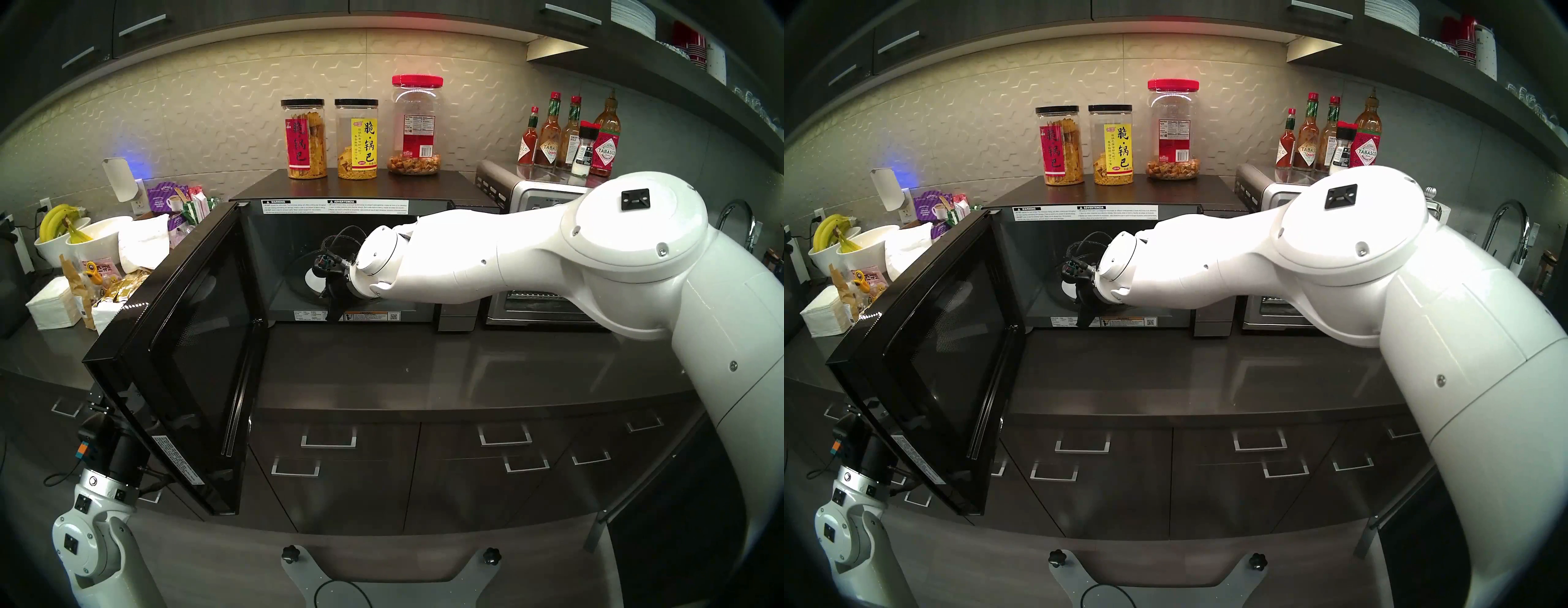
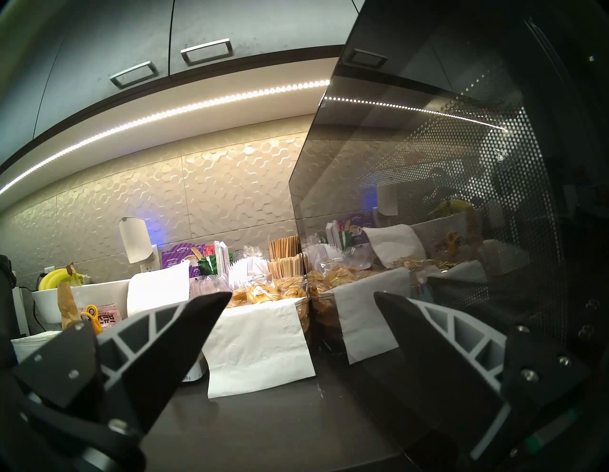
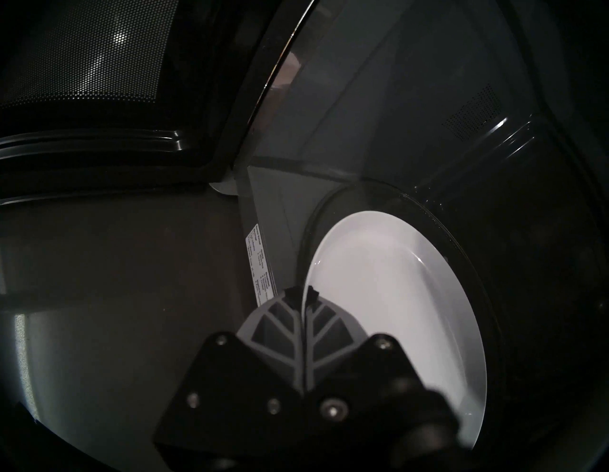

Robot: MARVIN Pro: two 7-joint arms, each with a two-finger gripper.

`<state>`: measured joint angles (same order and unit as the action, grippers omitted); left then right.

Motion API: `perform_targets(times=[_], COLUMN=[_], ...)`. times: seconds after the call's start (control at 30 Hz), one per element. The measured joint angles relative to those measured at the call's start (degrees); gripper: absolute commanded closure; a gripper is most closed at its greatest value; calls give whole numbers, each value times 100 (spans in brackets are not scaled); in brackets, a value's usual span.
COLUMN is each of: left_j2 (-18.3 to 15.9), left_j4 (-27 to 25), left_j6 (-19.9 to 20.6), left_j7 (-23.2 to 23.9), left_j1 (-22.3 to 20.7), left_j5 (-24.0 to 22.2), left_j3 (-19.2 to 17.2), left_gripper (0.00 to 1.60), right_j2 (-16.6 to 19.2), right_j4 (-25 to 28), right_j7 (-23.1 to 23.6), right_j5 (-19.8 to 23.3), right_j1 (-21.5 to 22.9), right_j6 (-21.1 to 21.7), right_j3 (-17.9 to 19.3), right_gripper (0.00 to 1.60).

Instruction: Open the microwave, put the plate inside, and close the door

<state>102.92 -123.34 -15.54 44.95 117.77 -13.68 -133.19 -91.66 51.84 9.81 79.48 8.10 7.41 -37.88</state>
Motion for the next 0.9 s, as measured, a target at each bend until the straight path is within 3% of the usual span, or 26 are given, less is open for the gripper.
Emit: perform_targets(times=[0.9], left_j2=[0], left_j4=[0], left_j6=[0], left_j7=[0], left_j1=[0], left_j5=[0], left_j3=[0], left_gripper=[0], right_j2=[-187], right_j4=[-419], right_j7=[172], right_j5=[-86], right_j1=[-243], right_j6=[-2], right_j3=[-43], right_gripper=[160])
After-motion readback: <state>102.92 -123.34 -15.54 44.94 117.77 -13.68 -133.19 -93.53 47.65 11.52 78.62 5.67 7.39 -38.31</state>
